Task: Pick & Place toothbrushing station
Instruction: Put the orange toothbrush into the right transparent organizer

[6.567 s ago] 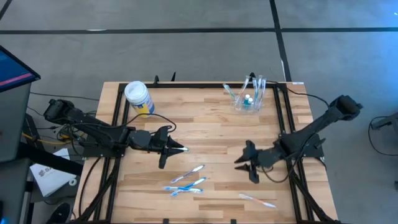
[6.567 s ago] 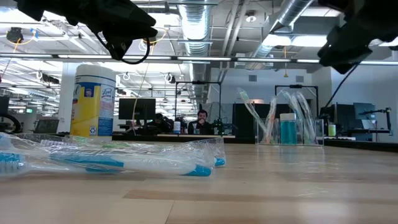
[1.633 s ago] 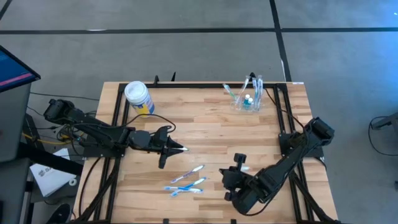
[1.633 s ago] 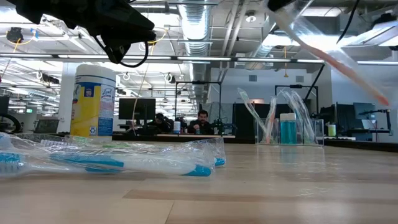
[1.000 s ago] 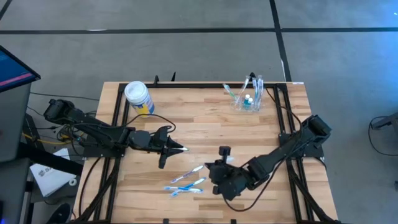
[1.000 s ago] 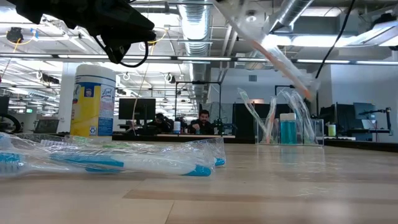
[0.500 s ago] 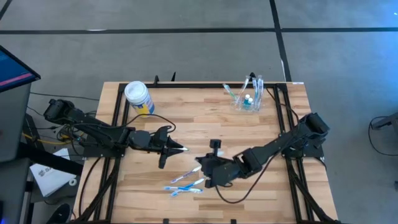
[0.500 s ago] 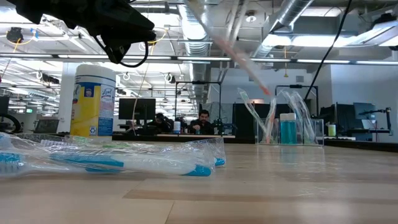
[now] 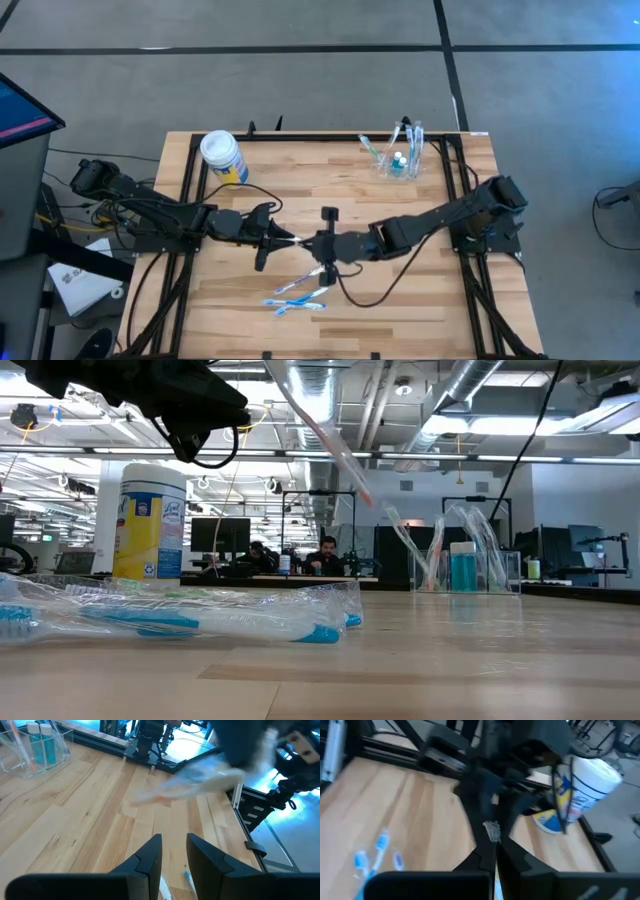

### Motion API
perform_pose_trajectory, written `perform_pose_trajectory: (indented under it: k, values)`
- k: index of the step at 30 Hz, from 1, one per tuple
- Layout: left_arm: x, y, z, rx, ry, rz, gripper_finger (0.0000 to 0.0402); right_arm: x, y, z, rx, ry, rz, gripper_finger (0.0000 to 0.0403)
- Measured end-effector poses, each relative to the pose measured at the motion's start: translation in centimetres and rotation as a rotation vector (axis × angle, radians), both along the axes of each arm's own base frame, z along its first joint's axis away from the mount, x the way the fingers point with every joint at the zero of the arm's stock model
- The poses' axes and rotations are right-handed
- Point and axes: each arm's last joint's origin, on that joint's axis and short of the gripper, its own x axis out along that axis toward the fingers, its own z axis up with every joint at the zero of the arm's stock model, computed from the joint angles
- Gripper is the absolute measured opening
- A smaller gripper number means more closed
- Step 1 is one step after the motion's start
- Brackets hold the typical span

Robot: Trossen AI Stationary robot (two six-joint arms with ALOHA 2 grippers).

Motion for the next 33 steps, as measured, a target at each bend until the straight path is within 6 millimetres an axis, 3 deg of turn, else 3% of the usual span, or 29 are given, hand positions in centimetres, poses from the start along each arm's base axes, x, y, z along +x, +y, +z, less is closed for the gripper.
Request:
perform_pose_trajectory:
  k: [11,22,33]
  values:
    - [0.0,0.0,-0.1,0.001,0.006,-0.003,0.0085,0.3,-3.6,2.1,0.045,-0.063,0.054,0.0000]
    - [0.0,-0.1,-0.1,-0.005,0.009,-0.025,0.0085,1.3,-7.6,2.5,0.127,-0.100,0.141,0.0000]
    - [-0.2,-0.5,-0.1,-0.005,0.009,-0.046,0.0085,1.5,-11.7,2.4,0.157,-0.091,0.072,0.0000]
